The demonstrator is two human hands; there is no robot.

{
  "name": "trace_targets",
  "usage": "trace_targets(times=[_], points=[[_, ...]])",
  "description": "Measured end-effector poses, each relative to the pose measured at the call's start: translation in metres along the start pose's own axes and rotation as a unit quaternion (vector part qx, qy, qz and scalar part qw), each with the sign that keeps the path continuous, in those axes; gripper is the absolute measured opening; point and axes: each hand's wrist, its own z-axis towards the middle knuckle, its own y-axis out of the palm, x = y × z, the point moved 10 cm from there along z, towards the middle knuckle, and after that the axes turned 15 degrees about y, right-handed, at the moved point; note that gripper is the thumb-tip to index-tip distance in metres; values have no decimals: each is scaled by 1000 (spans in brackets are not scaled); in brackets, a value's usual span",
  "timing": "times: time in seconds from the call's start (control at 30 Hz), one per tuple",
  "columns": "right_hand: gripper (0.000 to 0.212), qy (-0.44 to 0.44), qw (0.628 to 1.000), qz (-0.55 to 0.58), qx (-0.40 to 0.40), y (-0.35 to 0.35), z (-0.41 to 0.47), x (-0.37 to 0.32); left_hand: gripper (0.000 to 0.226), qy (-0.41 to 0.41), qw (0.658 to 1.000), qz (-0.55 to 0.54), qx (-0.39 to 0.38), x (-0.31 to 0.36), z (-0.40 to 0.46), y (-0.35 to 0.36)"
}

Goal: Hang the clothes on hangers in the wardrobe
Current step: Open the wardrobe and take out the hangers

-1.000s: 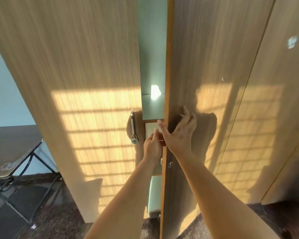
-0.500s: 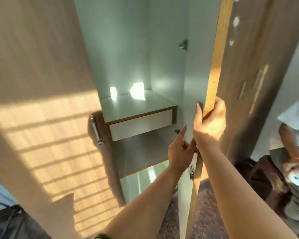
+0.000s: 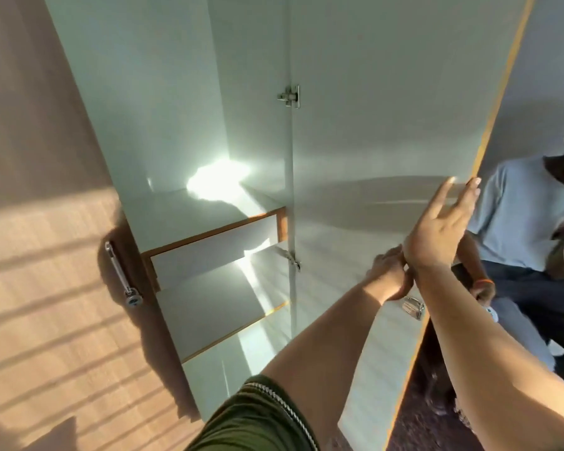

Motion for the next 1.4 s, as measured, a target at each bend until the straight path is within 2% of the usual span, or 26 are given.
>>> trace_targets(times=[0.1, 0.2, 0.3, 0.4, 0.5, 0.6, 0.7, 0.8, 0.9, 0.97, 1.07, 1.13, 1.27, 1.33, 1.4], points=[[87, 4, 996, -89, -32, 16, 16, 21, 58, 13, 999, -2, -37, -1, 12, 5], [81, -4, 980, -188, -64, 35, 33, 42, 60, 27, 998, -14, -49, 3, 21, 7], [81, 10, 972, -210, -108, 50, 49, 58, 60, 24, 999, -34, -26, 7, 30, 6], [76, -4, 965, -237, -112, 54, 45, 55, 58, 6, 999, -45, 14, -5, 31, -3], [69, 23, 974, -200, -99, 53, 28, 43, 59, -16, 997, -23, 78, -25, 24, -30], [67, 19, 986, -134, -93, 62, 6, 13, 59, -42, 982, 28, 184, -46, -6, -79], [74, -53, 991, -55, -110, 83, -20, -45, 62, -66, 953, 78, 285, -69, -59, -135], [77, -132, 978, 21, -159, 110, -60, -116, 63, -143, 922, 115, 342, -107, -123, -182], [71, -228, 952, 94, -180, 123, -114, -190, 64, -207, 877, 147, 408, -139, -193, -232], [75, -272, 926, 140, -221, 131, -157, -236, 65, -241, 847, 167, 443, -158, -239, -267], [77, -317, 865, 236, -308, 140, -221, -299, 65, -278, 809, 195, 480, -184, -300, -312], [77, -336, 826, 262, -371, 154, -261, -338, 62, -289, 792, 193, 502, -201, -329, -336], [75, -314, 772, 292, -470, 192, -314, -405, 60, -331, 778, 135, 516, -242, -360, -371], [75, -253, 761, 306, -513, 208, -320, -433, 56, -337, 777, 136, 514, -265, -363, -386], [77, -172, 737, 326, -566, 228, -325, -456, 42, -325, 780, 126, 519, -288, -357, -396]])
